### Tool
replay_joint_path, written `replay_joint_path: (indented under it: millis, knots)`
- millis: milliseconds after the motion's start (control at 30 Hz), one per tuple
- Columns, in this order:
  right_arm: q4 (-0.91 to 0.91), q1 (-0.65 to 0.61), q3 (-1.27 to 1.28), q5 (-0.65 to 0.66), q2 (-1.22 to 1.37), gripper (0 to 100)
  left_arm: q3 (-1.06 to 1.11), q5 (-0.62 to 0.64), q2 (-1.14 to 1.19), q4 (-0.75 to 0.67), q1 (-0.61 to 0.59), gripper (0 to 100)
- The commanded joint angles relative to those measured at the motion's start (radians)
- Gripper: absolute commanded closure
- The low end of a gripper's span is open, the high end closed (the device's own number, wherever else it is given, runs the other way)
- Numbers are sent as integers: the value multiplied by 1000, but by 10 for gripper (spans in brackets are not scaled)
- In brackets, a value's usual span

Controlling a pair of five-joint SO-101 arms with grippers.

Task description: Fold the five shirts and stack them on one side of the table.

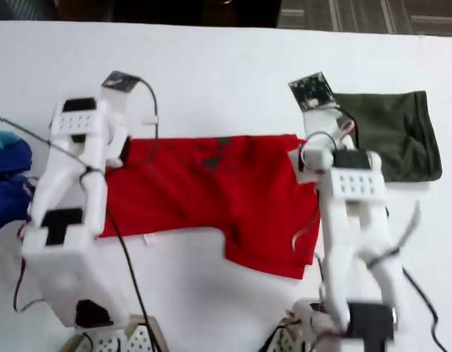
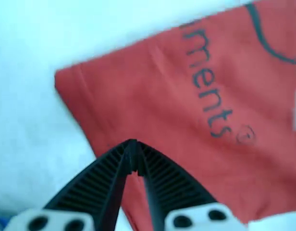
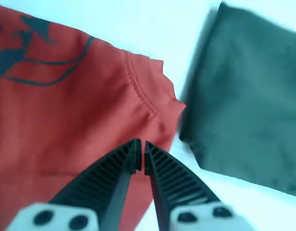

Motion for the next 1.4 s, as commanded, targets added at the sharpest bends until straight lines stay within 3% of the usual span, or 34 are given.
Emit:
replay_joint_path:
  millis: [0,400,767,1067,1367]
  knots:
    - [-47,-5,-123,-31,183,979,-166,3,112,81,2,974]
    - [-42,-62,-500,-48,636,980,-746,-48,554,319,-129,974]
    - [-41,-116,-612,-48,719,980,-1283,-103,832,448,-176,974]
    - [140,-156,-626,-48,558,980,-1297,-100,752,483,-180,974]
    - [323,-162,-624,-40,351,953,-987,-100,413,482,-163,974]
